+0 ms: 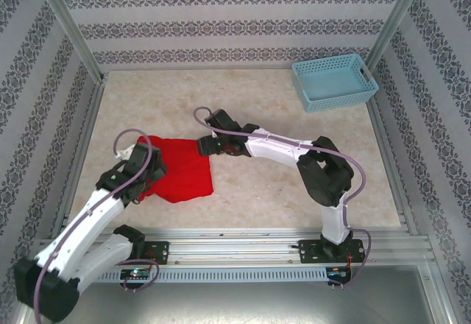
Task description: Fold the inside-out t-shirt
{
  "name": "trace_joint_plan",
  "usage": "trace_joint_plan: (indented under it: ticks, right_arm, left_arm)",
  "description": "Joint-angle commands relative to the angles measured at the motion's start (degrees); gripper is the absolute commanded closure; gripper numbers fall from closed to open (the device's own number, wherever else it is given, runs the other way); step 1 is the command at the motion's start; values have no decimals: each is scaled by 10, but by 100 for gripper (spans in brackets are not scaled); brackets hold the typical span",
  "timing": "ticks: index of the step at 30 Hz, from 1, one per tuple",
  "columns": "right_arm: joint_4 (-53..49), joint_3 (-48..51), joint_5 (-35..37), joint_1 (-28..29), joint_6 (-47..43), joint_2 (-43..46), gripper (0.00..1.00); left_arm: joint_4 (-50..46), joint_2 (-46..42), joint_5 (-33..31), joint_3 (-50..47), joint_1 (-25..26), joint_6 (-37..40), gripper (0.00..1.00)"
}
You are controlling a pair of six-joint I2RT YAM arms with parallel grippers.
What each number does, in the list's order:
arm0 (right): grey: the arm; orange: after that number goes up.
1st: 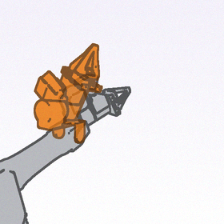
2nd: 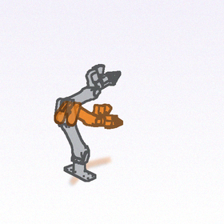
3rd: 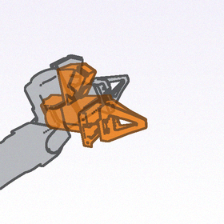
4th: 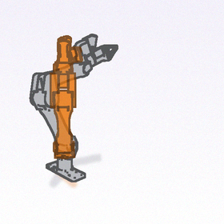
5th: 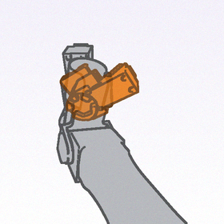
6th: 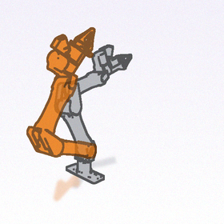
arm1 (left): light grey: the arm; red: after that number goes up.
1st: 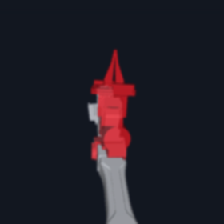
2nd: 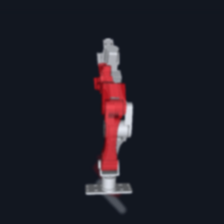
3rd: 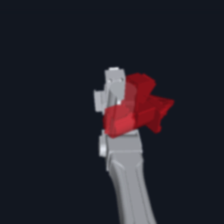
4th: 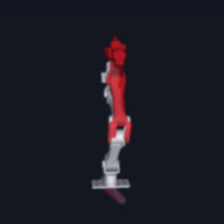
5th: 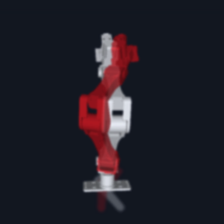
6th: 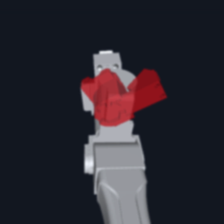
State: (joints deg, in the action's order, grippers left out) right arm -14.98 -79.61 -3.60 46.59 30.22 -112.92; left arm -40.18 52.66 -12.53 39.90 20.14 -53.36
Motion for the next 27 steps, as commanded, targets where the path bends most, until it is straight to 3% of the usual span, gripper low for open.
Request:
trace_joint_plan:
  ticks: [1,6,9,16,21,27]
  right_arm:
    - [73,22,-47,-4,78,-20,29]
    - [104,17,-83,-3,109,-56,32]
    - [103,7,-99,-3,115,-77,39]
    - [90,17,-76,-12,117,-66,79]
    - [82,80,-2,-32,105,5,97]
    - [48,192,114,-60,113,129,100]
  left_arm:
    - [101,64,50,17,-23,55,38]
    - [154,156,113,4,-87,53,40]
    - [166,170,119,-36,-114,39,45]
    - [196,185,140,-104,-119,32,52]
    - [264,231,189,-108,-98,41,55]
    - [329,372,248,17,-20,94,54]
